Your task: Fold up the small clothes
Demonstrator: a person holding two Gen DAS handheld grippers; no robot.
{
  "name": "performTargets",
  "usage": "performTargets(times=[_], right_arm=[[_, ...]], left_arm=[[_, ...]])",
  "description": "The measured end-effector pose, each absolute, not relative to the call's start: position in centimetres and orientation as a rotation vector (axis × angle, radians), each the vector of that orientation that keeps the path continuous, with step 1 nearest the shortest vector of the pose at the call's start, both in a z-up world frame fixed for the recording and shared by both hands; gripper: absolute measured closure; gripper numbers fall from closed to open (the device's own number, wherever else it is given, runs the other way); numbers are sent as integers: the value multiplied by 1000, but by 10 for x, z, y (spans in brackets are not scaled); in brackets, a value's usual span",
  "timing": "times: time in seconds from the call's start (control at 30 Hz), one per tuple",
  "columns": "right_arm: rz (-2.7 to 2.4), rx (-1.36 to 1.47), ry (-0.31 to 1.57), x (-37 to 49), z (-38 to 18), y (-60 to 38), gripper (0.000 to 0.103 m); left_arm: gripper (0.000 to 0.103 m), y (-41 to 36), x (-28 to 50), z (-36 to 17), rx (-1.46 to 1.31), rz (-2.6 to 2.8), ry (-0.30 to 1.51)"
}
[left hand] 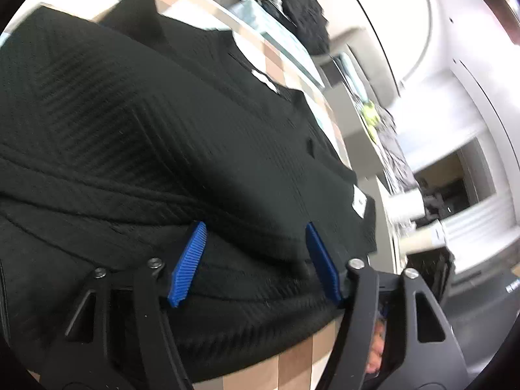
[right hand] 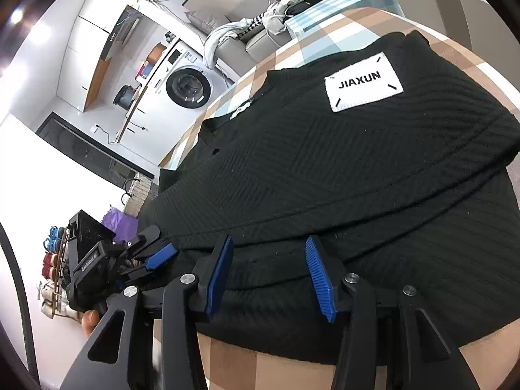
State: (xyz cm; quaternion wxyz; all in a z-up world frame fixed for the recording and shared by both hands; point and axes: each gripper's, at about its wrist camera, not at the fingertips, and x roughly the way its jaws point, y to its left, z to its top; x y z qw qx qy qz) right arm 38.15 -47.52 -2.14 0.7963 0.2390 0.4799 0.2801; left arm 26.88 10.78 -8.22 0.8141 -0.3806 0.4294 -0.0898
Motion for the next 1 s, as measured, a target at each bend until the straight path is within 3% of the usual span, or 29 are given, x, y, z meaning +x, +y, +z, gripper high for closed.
performTargets(times=[0.03, 0.13, 0.2, 0.63, 1.0], right_arm=[[600, 514, 1031, 382, -22, -474, 55], [593, 527, 1028, 385, -22, -475, 55], [587, 536, 1033, 387, -22, -475, 54], [580, 589, 1016, 400, -25, -463, 51], [586, 769, 960, 414, -35, -473, 51]], left_arm=[[66, 107, 269, -81, -790, -159, 911], [94, 107, 271, -79, -721, -108, 902], [99, 108, 268, -77, -710, -94, 890], [100, 115, 249, -23, -657, -135, 803], [100, 124, 241, -23, -678, -129, 818]])
